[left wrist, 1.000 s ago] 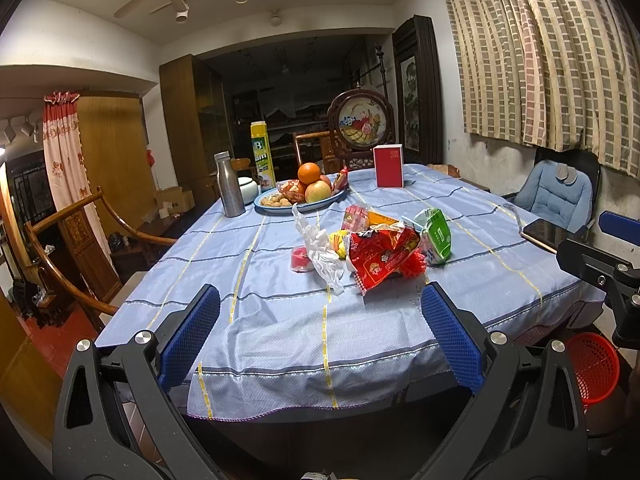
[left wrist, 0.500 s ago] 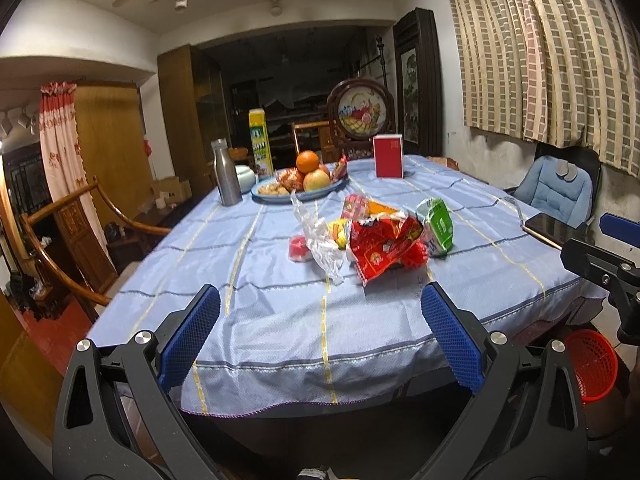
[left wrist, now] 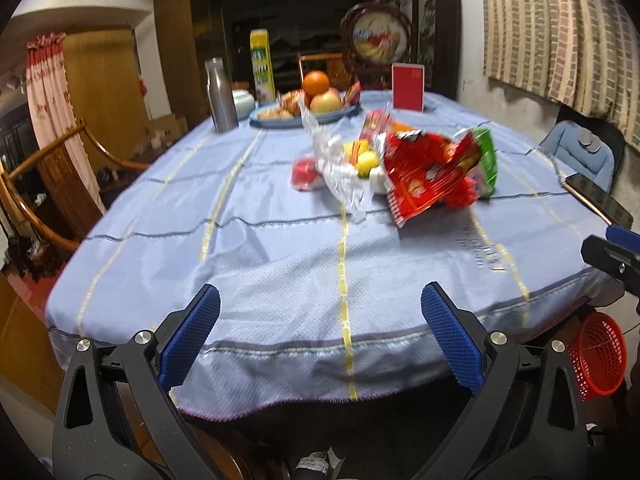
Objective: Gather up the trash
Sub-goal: 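Grasp the red chip bag with the right tool and lift it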
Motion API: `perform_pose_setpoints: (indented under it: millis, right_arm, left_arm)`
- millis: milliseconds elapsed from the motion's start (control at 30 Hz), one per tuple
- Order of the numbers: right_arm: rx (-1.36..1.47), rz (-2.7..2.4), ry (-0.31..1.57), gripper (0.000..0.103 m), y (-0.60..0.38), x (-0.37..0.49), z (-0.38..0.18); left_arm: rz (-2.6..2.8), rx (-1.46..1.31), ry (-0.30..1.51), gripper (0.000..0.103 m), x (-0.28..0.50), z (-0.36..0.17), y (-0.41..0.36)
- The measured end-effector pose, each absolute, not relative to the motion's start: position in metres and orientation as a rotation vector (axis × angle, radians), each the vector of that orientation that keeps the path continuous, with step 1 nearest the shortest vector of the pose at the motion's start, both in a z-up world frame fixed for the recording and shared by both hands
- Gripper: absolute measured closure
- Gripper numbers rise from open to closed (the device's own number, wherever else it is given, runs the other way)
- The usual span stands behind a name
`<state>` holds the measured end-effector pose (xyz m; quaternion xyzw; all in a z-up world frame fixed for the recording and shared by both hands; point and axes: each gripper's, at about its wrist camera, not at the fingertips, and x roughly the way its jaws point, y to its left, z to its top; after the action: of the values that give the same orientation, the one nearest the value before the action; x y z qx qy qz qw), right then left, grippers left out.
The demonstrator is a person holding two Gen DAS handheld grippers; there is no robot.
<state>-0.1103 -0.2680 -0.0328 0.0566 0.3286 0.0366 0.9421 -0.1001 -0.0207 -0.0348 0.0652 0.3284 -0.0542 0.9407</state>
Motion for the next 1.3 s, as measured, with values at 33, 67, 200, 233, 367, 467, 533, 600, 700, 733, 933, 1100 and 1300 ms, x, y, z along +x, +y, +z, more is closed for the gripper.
perform_pose_setpoints:
  millis: [33,67,200,233,367,467,533,600,700,733,933,1100,1300]
  right_arm:
    - [0.126,0.095,0.674,0.006,-0.266,-0.102,-0.033]
    - [0.141,0.118,0.674,0.006,-0.263,-0.095,-0.033]
    - [0.18,0.227,0.671,0.006,-0.241,-0.055,-0.023]
    - [0.171,0.241,0.667,0.006,-0.235,-0.047,-0.021]
    - [0.146,0.285,0.657,0.006,-0.214,-0.005,-0.016]
    - [0.153,0.28,0.674,0.006,-0.21,0.021,-0.02]
    - [0.166,0.288,0.675,0.02,-0.213,0.031,-0.025]
    - [0.2,0.316,0.677,0.056,-0.222,0.032,-0.027]
    - [0.233,0.327,0.595,0.056,-0.24,0.012,-0.017]
    - [0.237,0.326,0.576,0.056,-0.245,0.004,-0.013]
    - [0.276,0.24,0.483,0.055,-0.293,-0.035,0.007]
    - [0.333,0.119,0.443,0.054,-0.347,-0.056,0.008]
    - [0.377,0.059,0.426,0.053,-0.383,-0.078,0.001]
  left_arm:
    - [-0.115,0.127,0.682,0.006,-0.093,-0.037,-0.02]
    - [-0.117,0.123,0.689,0.006,-0.087,-0.039,-0.019]
    - [-0.107,0.113,0.703,0.006,-0.069,-0.043,-0.013]
    - [-0.105,0.109,0.706,0.006,-0.066,-0.043,-0.011]
    - [-0.083,0.109,0.713,0.006,-0.057,-0.042,-0.005]
    - [-0.067,0.111,0.723,0.006,-0.05,-0.042,0.001]
    - [-0.062,0.108,0.731,0.006,-0.045,-0.043,0.002]
    - [-0.066,0.102,0.739,0.006,-0.039,-0.042,0.002]
    - [-0.076,0.114,0.731,0.006,-0.031,-0.037,-0.001]
    - [-0.08,0.12,0.724,0.006,-0.026,-0.033,-0.003]
    - [-0.19,0.08,0.738,0.006,-0.001,-0.018,-0.026]
    - [-0.276,0.125,0.744,0.006,0.003,-0.019,-0.067]
    - [-0.309,0.195,0.744,0.006,0.017,-0.026,-0.11]
